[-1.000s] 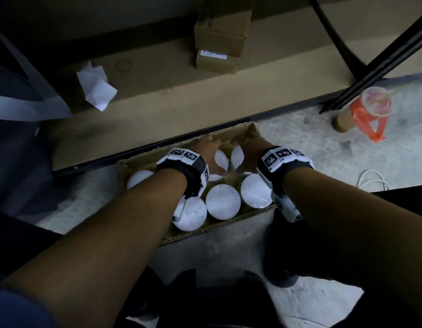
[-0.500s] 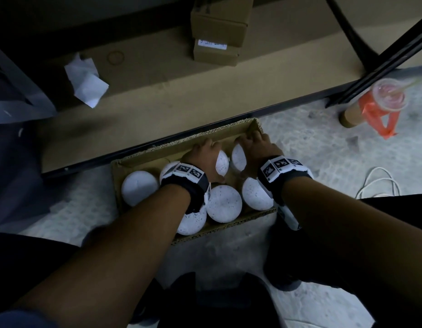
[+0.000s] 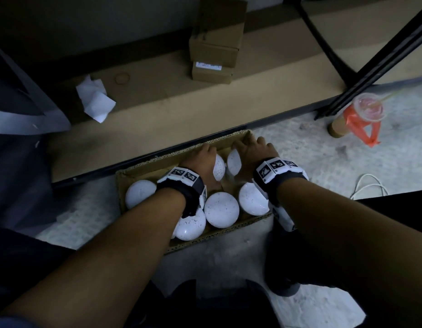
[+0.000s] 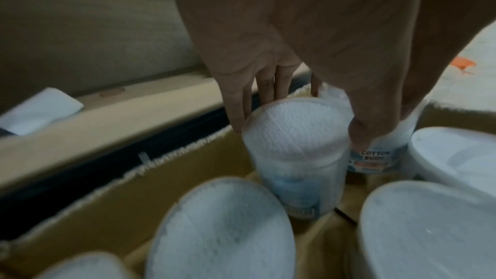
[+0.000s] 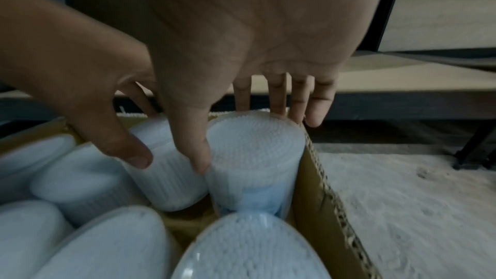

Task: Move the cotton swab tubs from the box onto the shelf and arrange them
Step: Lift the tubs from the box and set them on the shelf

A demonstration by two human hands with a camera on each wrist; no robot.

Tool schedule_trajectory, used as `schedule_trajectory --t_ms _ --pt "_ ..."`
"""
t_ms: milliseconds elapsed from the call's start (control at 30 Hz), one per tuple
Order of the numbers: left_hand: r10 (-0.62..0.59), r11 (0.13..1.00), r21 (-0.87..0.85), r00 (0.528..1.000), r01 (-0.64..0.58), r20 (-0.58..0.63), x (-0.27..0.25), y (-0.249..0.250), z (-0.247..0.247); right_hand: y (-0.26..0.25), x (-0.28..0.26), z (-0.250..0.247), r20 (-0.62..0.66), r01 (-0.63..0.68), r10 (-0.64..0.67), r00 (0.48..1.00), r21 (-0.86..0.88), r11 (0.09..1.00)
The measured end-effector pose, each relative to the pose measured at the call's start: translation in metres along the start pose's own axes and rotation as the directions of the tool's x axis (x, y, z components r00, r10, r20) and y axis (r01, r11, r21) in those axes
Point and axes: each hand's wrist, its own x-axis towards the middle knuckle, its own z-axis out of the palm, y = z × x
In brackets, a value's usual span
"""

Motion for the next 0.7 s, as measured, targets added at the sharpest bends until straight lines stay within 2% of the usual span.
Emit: schedule_trajectory --t_ms 100,267,700 --pt "-0.007 1.000 0.023 1.000 0.007 -0.011 -0.013 0.005 -0.015 -0.003 -0.013 -0.016 -0.013 -0.009 0.010 1.000 0.013 1.000" --pt "0.001 0.999 0.041 0.997 0.002 -0.073 -0.046 0.011 -0.041 -0.012 -0.042 -0.047 0.004 -0.017 0.017 1.000 0.133 0.991" --pt "0.058 0.995 0.092 0.965 -0.035 -0.254 -0.141 0.016 -0.124 -0.029 -0.133 -0.127 -0.189 0.120 -0.097 0.977 0.111 0.987"
